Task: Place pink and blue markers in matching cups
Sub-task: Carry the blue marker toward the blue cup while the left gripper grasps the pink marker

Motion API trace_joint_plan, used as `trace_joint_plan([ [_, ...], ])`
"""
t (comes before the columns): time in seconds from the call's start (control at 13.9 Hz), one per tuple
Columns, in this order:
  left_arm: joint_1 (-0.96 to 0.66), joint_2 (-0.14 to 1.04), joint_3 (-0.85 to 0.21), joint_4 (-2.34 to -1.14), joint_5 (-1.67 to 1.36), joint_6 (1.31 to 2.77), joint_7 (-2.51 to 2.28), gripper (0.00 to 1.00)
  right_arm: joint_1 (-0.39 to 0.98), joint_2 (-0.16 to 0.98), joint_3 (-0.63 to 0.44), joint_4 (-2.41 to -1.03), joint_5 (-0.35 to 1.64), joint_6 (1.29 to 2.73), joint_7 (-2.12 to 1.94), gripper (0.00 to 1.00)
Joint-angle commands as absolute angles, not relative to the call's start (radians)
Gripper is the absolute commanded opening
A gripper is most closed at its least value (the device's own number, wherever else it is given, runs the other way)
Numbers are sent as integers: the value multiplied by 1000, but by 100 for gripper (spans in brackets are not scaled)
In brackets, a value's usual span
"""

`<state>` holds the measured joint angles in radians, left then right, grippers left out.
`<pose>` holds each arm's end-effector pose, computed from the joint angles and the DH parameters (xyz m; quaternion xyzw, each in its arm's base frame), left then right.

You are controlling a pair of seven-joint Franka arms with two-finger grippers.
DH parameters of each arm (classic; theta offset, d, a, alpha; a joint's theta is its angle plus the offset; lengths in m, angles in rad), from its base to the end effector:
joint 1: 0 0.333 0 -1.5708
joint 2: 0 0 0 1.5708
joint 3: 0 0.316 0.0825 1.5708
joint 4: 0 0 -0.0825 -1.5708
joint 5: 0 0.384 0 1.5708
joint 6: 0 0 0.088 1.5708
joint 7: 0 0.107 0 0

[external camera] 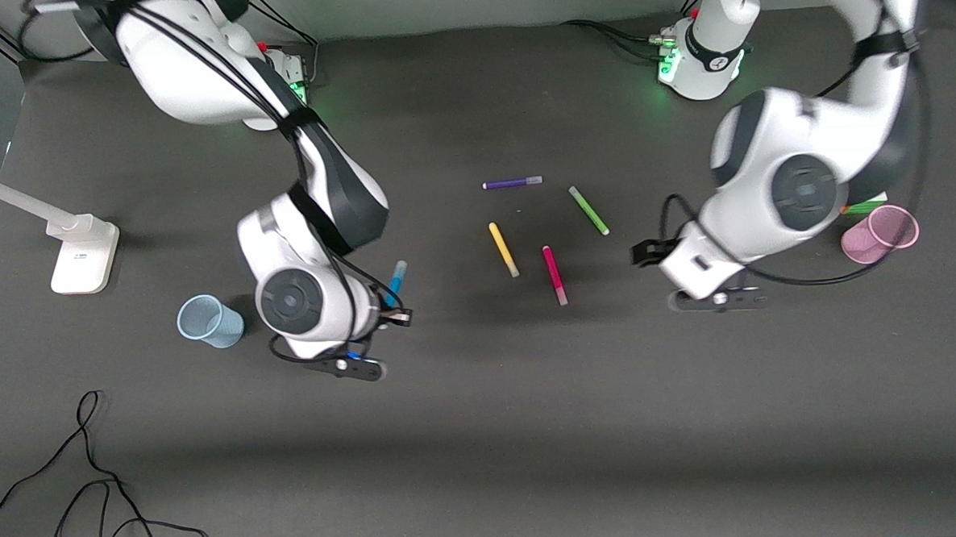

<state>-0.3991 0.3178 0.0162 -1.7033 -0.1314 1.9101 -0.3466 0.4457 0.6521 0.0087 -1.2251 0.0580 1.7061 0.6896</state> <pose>0.5848 -0.2466 0.3990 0.9968 0.0069 -0.0724 0.0345 0.6424 0.3182 0.3767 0.9881 -0.1238 -0.0886 0.0202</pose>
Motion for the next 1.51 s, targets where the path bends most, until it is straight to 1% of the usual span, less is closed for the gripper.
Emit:
trace_joint_plan([
  [0.0, -495, 385, 32, -1735, -143, 2037, -469, 99, 445, 462, -30, -1414, -18, 1712, 606, 0],
  [0.22, -564, 487, 34, -1759, -143, 2196, -503, 93, 445, 318, -127, -1558, -21, 1726, 467, 0],
  [0.29, -584, 521, 32, -1769, -143, 2253, -517, 93, 446, 281, -150, -1596, -25, 1732, 439, 0],
  [0.43, -636, 581, 34, -1770, -140, 2344, -595, 93, 446, 220, -167, -1679, -108, 1770, 394, 0],
  [0.65, -638, 617, 35, -1779, -138, 2343, -597, 91, 445, 108, -192, -1836, -143, 1903, 359, 0],
  [0.72, -640, 615, 35, -1798, -138, 2339, -598, 92, 443, 79, -196, -1876, -150, 1942, 330, 0],
  [0.86, -638, 601, 35, -1845, -137, 2341, -598, 91, 445, 34, -250, -1966, -158, 2053, 247, 0],
  [1.0, -638, 595, 37, -1881, -127, 2352, -598, 79, 445, -6, -279, -2051, -158, 2156, 163, 0],
  [1.22, -640, 595, 35, -1881, -129, 2356, -603, 77, 445, -15, -281, -2088, -160, 2207, 156, 0],
  [1.36, -641, 595, 35, -1881, -130, 2358, -603, 73, 445, -18, -302, -2164, -207, 2326, 109, 0],
  [1.44, -641, 597, 35, -1881, -130, 2362, -603, 64, 445, -18, -328, -2177, -254, 2362, 79, 0],
])
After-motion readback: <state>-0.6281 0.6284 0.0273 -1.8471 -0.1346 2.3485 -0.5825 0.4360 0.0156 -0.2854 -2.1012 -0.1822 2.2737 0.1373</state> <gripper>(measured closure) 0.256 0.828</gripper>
